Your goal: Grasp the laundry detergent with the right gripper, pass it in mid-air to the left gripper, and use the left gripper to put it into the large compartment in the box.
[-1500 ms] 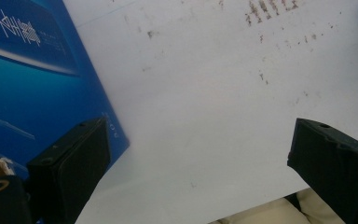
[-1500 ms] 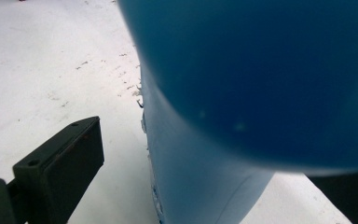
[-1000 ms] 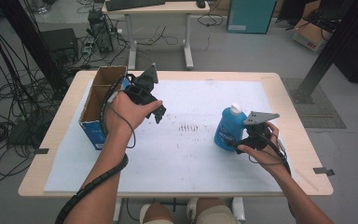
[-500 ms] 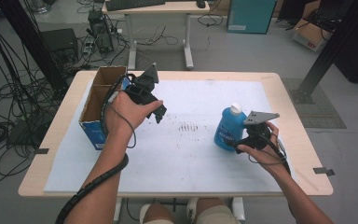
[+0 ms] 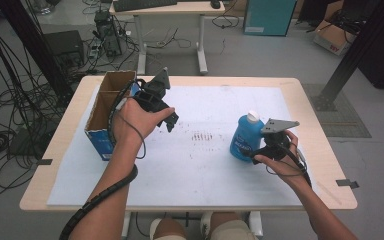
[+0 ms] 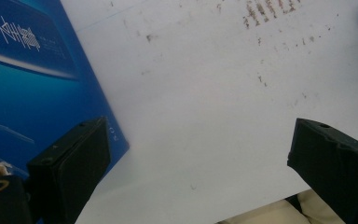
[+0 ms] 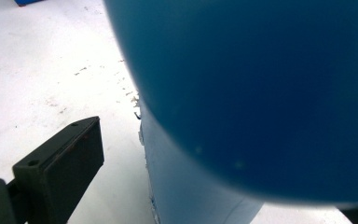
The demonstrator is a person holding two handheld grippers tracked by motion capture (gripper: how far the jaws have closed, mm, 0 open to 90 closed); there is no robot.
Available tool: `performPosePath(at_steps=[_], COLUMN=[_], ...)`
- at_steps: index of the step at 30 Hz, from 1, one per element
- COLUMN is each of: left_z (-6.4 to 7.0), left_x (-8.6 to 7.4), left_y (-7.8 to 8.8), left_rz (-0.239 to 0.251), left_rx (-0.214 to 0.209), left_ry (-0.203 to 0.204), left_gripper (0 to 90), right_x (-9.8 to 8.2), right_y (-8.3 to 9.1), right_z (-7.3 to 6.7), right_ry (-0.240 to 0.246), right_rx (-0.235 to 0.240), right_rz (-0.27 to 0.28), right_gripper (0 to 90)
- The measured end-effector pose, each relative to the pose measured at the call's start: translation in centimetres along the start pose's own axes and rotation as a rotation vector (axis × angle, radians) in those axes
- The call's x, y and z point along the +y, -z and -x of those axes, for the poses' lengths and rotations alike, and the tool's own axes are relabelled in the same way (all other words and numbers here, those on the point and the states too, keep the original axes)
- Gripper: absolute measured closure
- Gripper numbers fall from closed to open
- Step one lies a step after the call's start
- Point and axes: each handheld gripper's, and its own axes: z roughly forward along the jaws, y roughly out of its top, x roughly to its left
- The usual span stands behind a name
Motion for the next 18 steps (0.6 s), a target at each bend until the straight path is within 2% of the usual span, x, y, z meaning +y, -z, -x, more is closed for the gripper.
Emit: performPosePath(at_steps=[18], left_z=[0.16], left_x=[0.04], left_y=[0.06], left_rz=[0.005], left_rx=[-0.002], left_ry=[-0.001], left_gripper=[6.1], right_x=[-0.01], right_y=[-0.13], right_z=[0.14], right_ry=[-0.001], right_rx=[-0.011], right_rz=[0.005], right_gripper=[3.7])
